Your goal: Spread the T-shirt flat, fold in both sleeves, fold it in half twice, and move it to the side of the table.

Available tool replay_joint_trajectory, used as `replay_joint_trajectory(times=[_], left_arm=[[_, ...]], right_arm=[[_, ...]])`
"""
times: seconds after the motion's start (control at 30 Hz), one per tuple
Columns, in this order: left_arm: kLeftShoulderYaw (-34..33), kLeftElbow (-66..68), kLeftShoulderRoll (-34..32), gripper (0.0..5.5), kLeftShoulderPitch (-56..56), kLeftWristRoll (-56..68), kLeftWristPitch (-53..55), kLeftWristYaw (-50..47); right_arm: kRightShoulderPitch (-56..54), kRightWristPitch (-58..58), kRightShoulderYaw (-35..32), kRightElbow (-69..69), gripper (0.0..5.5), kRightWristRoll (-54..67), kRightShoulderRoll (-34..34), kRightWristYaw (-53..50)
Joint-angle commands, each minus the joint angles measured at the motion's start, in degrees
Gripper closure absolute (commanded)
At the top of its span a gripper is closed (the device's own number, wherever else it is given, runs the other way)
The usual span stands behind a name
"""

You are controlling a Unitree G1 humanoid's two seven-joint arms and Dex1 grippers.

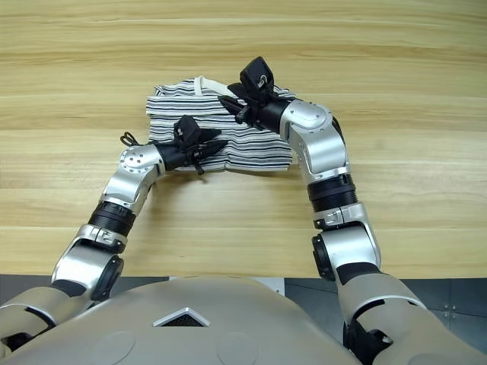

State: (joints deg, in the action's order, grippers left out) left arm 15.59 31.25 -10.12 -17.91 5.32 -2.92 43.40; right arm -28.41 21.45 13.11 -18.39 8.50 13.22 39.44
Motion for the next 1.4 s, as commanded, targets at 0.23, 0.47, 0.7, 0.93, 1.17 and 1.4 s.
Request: replay_joint_trajectory(times=[0.23,0.47,0.7,0.93,1.17,1.4], left_arm=[[7.96,-7.88,-7.76,4.10,9.34,-8.70,5.55,3.72],[11.32,-16.59,-14.53,4.10,16.95,-9.44,9.39,5.42],[13.00,-28.06,-16.60,4.10,21.13,-6.71,13.85,7.05],[13.62,-32.40,-17.65,4.10,21.80,-6.15,16.41,6.48],[13.67,-32.30,-17.41,4.10,21.22,-6.38,16.43,5.86],[13.86,-31.79,-16.98,4.10,21.09,-6.64,16.24,5.29]], right_arm=[[-7.36,-1.07,5.09,-5.23,3.93,-5.47,1.49,6.96],[-7.88,-2.58,10.11,-5.91,3.93,-7.90,4.41,17.61],[-3.61,-2.79,13.20,-0.81,3.93,-6.48,5.14,25.11],[-6.36,1.26,5.99,-10.50,3.93,-2.70,-4.78,14.16],[-4.45,4.54,6.86,-9.88,3.93,-1.10,-6.14,17.24],[-2.21,6.93,8.32,-5.03,3.93,-0.76,-3.78,20.98]])
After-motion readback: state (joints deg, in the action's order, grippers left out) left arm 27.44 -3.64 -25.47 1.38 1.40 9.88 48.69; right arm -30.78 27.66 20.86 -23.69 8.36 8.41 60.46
